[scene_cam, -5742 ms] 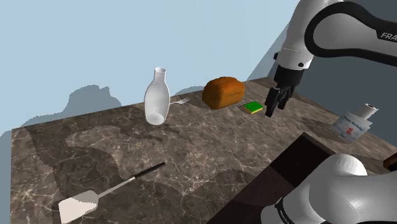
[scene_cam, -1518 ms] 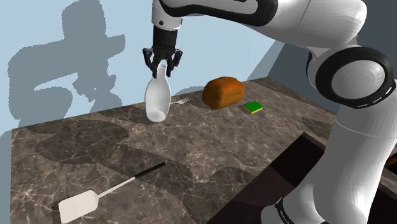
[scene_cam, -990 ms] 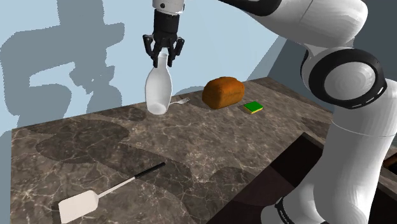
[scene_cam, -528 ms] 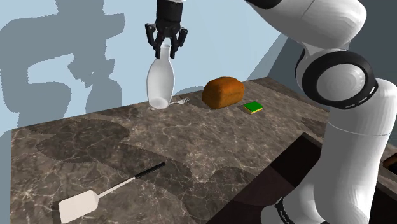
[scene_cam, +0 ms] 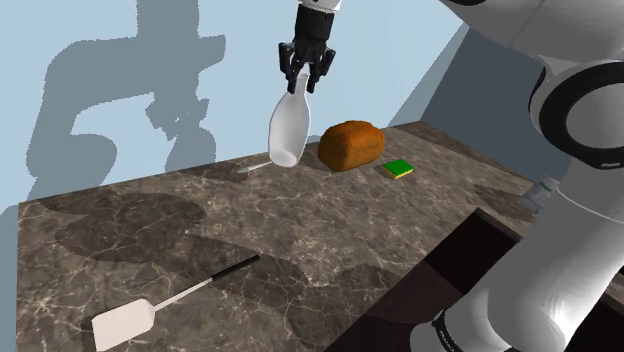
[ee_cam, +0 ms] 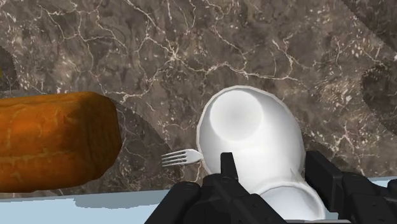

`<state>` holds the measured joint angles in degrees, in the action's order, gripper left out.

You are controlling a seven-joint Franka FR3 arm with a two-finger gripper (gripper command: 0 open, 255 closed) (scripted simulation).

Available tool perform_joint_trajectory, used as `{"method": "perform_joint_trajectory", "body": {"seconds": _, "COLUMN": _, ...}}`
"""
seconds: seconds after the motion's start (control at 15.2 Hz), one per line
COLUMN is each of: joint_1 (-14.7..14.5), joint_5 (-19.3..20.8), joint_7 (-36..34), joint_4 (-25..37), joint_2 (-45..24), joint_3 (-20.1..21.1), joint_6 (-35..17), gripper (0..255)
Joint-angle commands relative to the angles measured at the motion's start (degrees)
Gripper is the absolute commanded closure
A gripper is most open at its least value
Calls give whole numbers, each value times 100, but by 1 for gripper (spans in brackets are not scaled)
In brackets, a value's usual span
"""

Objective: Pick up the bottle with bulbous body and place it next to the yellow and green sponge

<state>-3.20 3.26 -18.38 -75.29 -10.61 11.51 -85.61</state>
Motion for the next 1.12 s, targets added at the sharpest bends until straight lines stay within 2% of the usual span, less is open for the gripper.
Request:
{"method": "perform_joint_trajectory", "body": {"seconds": 0.0, "joint_1": 177, "joint_5": -74, "joint_7": 257, "joint_4": -428, "joint_2": 296, "joint_3": -96, "joint_6": -147, "gripper": 255}}
{"method": "perform_joint_trajectory", "body": {"seconds": 0.53, "joint_1": 769, "joint_5": -221, "joint_7": 1330, "joint_4": -1450, "joint_2": 1113, "joint_3": -598, "joint_6": -386, "gripper": 255}}
{"method": "perform_joint_trajectory", "body": {"seconds": 1.06, "joint_1": 1288, "joint_5": -220, "joint_7": 2423, "joint_4": -1932, "joint_2": 1520, "joint_3": -1174, "joint_6": -481, "gripper": 255}}
